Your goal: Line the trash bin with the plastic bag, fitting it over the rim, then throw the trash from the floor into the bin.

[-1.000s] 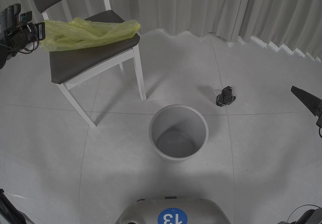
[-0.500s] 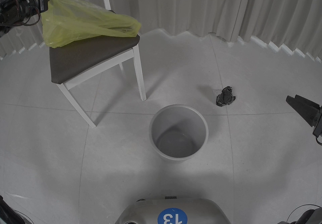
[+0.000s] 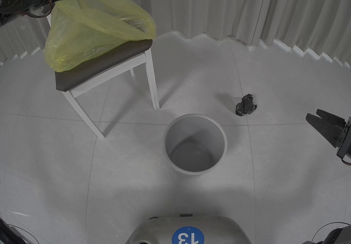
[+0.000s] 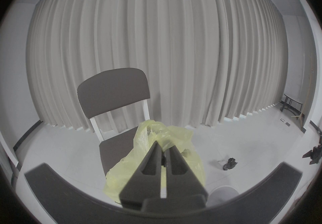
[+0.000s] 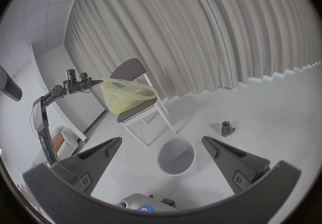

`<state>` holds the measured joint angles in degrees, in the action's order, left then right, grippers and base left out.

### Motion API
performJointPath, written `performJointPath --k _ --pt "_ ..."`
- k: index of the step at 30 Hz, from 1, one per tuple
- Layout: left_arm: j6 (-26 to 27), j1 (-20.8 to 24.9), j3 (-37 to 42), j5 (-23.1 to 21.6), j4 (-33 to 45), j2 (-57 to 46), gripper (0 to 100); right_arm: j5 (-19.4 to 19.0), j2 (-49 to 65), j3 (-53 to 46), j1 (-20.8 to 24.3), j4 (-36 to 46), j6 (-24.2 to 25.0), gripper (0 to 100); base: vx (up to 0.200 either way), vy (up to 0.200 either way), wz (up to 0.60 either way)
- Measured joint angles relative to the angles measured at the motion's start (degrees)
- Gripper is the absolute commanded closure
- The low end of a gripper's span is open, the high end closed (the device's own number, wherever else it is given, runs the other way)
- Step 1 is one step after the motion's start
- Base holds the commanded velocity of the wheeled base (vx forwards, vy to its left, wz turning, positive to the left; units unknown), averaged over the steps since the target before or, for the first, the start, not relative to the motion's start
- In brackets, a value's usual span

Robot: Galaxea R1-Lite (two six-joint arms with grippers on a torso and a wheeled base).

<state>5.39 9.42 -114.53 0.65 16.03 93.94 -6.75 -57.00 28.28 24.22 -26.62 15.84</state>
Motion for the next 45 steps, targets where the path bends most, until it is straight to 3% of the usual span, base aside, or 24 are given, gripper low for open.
performJointPath --k 22,38,45 --pt "1.3 18.1 0.0 2.0 7.7 -7.0 100 0.0 0.0 -0.1 0.2 0.0 0.0 0 0.000 0.000 0.00" --pt "2.4 23.9 13.5 1.5 5.4 -19.0 100 -0.1 0.0 0.2 0.3 -0.1 1.1 0 0.000 0.000 0.00" --pt "1.8 25.2 20.0 -1.5 4.9 -22.4 100 -0.1 -2.3 3.7 0.2 0.2 3.0 0 0.000 0.000 0.00"
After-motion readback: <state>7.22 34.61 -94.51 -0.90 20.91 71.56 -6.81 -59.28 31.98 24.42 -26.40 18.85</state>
